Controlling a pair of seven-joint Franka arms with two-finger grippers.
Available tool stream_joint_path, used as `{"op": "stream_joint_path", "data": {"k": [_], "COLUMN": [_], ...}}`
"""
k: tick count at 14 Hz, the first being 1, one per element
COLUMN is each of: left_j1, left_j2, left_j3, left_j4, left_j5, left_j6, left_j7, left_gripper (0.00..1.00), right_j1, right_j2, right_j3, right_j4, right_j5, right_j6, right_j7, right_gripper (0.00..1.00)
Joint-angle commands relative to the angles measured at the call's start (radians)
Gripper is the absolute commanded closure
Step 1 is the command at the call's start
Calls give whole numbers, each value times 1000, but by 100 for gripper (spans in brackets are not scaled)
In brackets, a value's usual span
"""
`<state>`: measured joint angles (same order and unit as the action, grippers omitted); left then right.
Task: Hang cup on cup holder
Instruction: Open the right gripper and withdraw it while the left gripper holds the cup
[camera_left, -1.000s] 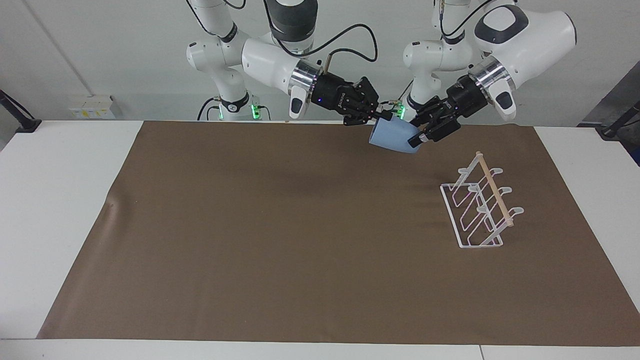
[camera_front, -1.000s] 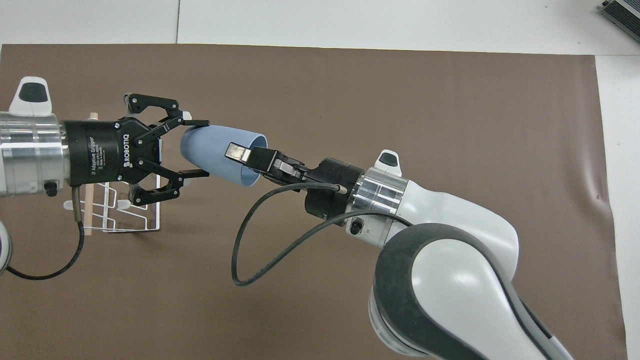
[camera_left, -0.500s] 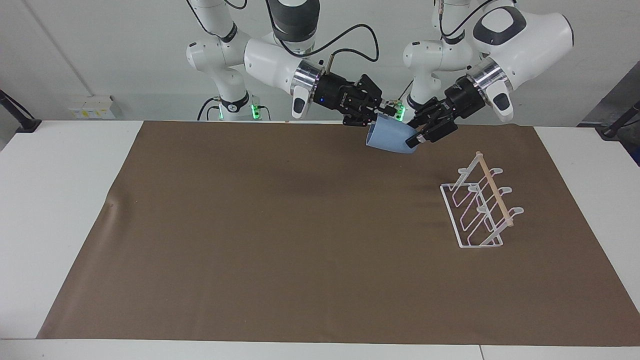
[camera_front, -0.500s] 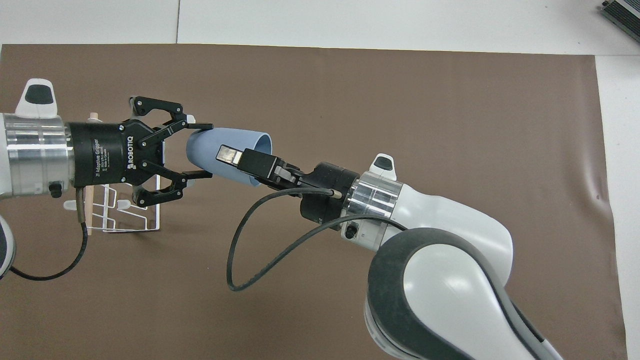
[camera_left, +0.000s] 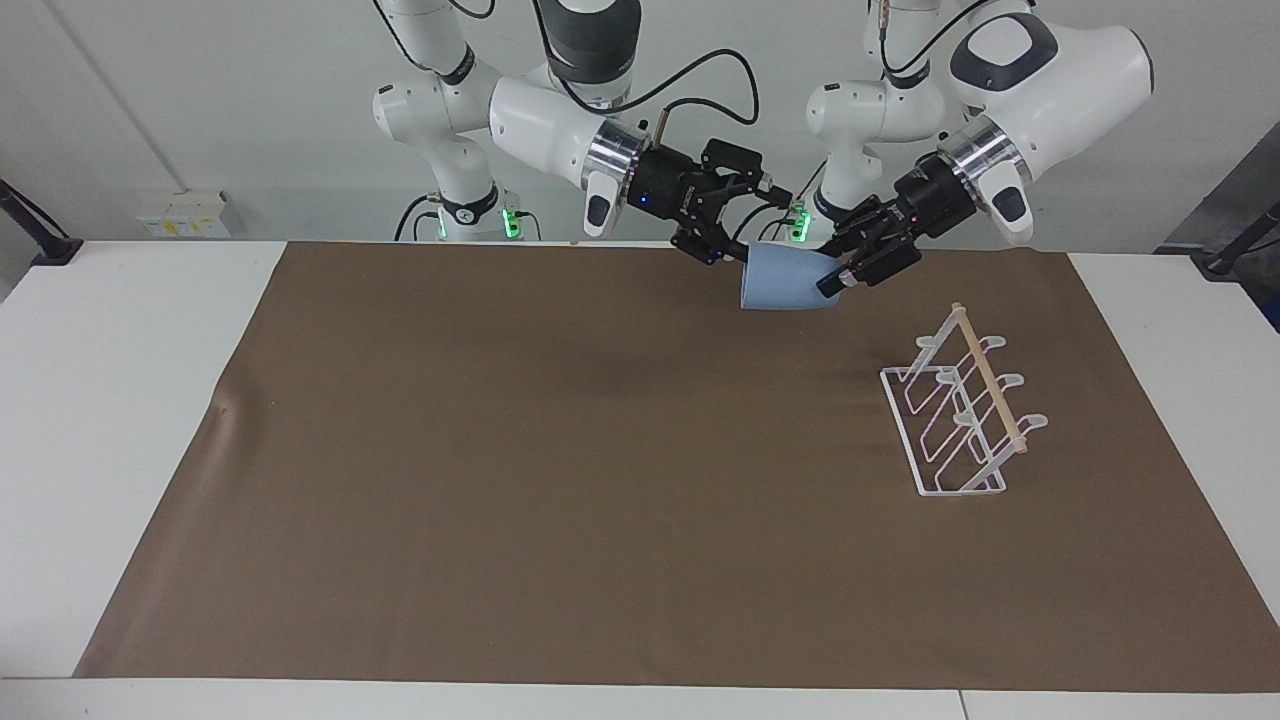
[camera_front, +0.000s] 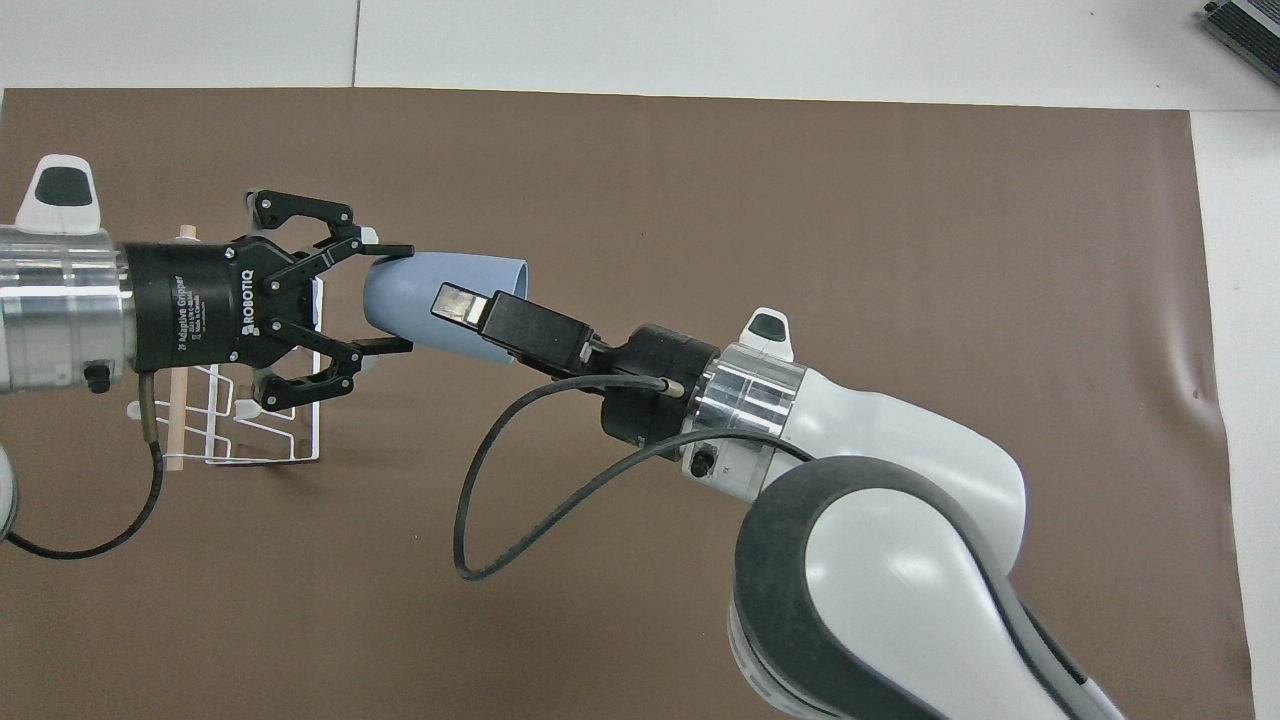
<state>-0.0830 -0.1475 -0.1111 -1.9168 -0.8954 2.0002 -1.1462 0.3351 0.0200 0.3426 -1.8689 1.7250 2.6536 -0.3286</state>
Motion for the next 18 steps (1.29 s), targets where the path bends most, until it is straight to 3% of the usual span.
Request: {"op": "stream_joint_path", "data": {"k": [1, 5, 10, 15, 18], "left_j1": [17, 55, 100, 164, 207], "left_j2": [-7, -6, -4, 9, 28], "left_j3": [7, 8, 8, 7, 8], "left_j4": [1, 4, 8, 54, 70], "left_j5": [61, 107, 222, 283, 311], "left_j6": [-27, -52, -73, -129, -109], "left_j7": [32, 81, 124, 148, 184], "left_gripper": [100, 100, 100, 100, 100], "right_j1": [-2, -22, -189, -329, -445], "right_j2": [-25, -20, -26, -40, -41], "right_j3": [3, -2, -5, -8, -8], "right_j4": [-30, -56, -50, -52, -58], "right_j5": [-83, -452, -1026, -1425, -1583], "right_j6": [20, -35, -426, -645, -687], "right_j7": [33, 31, 30, 8, -6], "right_gripper": [0, 3, 4, 4, 5]}}
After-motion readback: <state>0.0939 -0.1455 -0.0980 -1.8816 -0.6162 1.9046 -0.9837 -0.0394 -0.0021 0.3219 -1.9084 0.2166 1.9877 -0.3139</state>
